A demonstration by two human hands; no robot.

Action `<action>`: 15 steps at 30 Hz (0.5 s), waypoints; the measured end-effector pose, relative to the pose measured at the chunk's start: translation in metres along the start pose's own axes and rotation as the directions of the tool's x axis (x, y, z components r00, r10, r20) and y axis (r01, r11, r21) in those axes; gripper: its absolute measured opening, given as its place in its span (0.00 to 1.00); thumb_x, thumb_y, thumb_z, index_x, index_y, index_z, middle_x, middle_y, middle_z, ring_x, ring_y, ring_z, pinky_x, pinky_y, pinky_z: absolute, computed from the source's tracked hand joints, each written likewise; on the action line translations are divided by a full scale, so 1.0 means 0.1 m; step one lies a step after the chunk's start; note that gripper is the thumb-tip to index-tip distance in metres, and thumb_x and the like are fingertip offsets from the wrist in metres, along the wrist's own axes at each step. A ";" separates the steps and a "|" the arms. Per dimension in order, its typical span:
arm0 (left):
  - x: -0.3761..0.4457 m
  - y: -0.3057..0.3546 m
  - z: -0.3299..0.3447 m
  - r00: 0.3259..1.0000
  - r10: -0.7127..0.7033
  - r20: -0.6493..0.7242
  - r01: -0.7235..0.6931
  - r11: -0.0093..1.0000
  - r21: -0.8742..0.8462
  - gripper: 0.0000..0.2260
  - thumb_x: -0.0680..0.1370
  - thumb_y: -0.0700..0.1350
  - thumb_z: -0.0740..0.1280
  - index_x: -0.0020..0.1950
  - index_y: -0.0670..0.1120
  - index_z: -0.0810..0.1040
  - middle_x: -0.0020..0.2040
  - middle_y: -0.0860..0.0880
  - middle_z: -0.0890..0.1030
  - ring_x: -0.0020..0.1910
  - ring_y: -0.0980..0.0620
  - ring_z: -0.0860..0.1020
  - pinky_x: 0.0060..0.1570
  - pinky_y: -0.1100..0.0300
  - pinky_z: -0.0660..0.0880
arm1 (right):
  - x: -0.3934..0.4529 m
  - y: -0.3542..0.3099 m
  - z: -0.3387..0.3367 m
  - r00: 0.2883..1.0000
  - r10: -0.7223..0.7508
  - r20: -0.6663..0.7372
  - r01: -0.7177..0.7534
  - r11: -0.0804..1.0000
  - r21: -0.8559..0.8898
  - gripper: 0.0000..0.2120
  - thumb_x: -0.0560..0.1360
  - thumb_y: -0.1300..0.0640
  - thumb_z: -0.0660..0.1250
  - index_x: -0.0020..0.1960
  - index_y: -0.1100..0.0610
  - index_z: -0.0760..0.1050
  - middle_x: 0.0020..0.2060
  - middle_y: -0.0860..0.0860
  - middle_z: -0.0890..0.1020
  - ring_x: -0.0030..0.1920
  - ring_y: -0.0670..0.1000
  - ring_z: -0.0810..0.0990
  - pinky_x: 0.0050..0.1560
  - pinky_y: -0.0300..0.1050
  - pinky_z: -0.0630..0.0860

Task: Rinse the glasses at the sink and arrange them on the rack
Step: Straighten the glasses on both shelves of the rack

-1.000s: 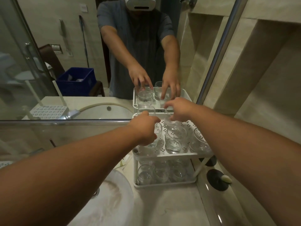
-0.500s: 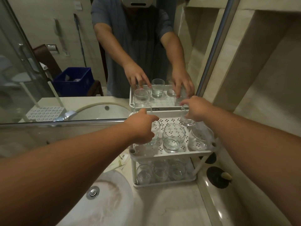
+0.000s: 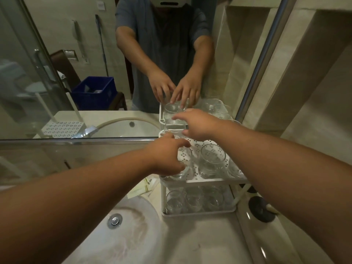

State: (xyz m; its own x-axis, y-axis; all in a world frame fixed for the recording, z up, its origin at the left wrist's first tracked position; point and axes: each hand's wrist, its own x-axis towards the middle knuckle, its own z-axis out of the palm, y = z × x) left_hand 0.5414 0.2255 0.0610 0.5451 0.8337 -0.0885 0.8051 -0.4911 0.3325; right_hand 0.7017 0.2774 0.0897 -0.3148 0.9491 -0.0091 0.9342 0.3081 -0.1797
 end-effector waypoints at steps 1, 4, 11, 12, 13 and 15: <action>-0.03 0.00 0.00 1.000 0.003 0.000 -0.003 1.000 0.000 0.31 0.73 0.54 0.71 0.74 0.60 0.66 0.68 0.48 0.67 0.57 0.50 0.73 0.51 0.60 0.72 | 0.03 -0.04 0.03 1.000 0.001 0.018 -0.001 1.000 -0.012 0.30 0.77 0.55 0.70 0.76 0.46 0.64 0.73 0.53 0.68 0.70 0.56 0.69 0.66 0.49 0.69; -0.09 -0.01 0.00 1.000 -0.005 0.015 0.006 1.000 -0.006 0.31 0.72 0.54 0.70 0.74 0.60 0.65 0.69 0.48 0.66 0.58 0.49 0.73 0.53 0.59 0.73 | 0.08 -0.12 0.09 0.998 0.023 0.055 -0.021 0.999 -0.027 0.31 0.75 0.56 0.72 0.75 0.46 0.65 0.72 0.53 0.68 0.69 0.57 0.70 0.65 0.49 0.71; -0.15 0.02 0.05 0.999 -0.008 0.037 0.007 1.000 0.009 0.30 0.74 0.56 0.68 0.75 0.61 0.63 0.68 0.49 0.66 0.55 0.49 0.75 0.50 0.59 0.74 | 0.09 -0.19 0.22 0.995 0.094 0.028 -0.094 0.996 0.010 0.34 0.70 0.63 0.75 0.72 0.48 0.67 0.69 0.53 0.66 0.63 0.56 0.73 0.55 0.46 0.77; -0.16 0.03 0.05 0.999 -0.006 0.036 0.005 1.000 0.015 0.30 0.74 0.56 0.68 0.75 0.61 0.62 0.68 0.49 0.66 0.55 0.49 0.76 0.51 0.58 0.75 | 0.07 -0.19 0.23 0.996 0.085 0.018 -0.085 0.996 0.027 0.34 0.71 0.62 0.74 0.73 0.48 0.66 0.70 0.54 0.66 0.64 0.56 0.73 0.57 0.46 0.76; -0.17 0.03 0.05 0.999 -0.003 0.036 0.003 1.000 0.019 0.30 0.75 0.56 0.68 0.76 0.61 0.62 0.69 0.49 0.66 0.56 0.49 0.76 0.53 0.57 0.75 | 0.05 -0.18 0.21 0.997 0.079 0.008 -0.079 0.995 0.059 0.34 0.72 0.59 0.74 0.74 0.48 0.65 0.71 0.54 0.66 0.65 0.56 0.73 0.60 0.47 0.74; -0.19 0.02 0.03 0.999 0.003 0.048 -0.004 1.000 0.015 0.30 0.75 0.55 0.68 0.76 0.60 0.62 0.70 0.48 0.65 0.57 0.48 0.76 0.57 0.55 0.76 | -0.02 -0.14 0.14 0.996 0.091 -0.004 -0.089 0.987 0.133 0.34 0.72 0.54 0.75 0.74 0.48 0.64 0.71 0.54 0.68 0.66 0.55 0.72 0.63 0.47 0.72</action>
State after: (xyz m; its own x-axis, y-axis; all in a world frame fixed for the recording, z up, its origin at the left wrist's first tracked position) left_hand 0.5336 0.2081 0.0608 0.5585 0.8188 -0.1327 0.8062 -0.4982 0.3192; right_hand 0.6873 0.2703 0.0783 -0.2280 0.9734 -0.0210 0.9278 0.2107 -0.3078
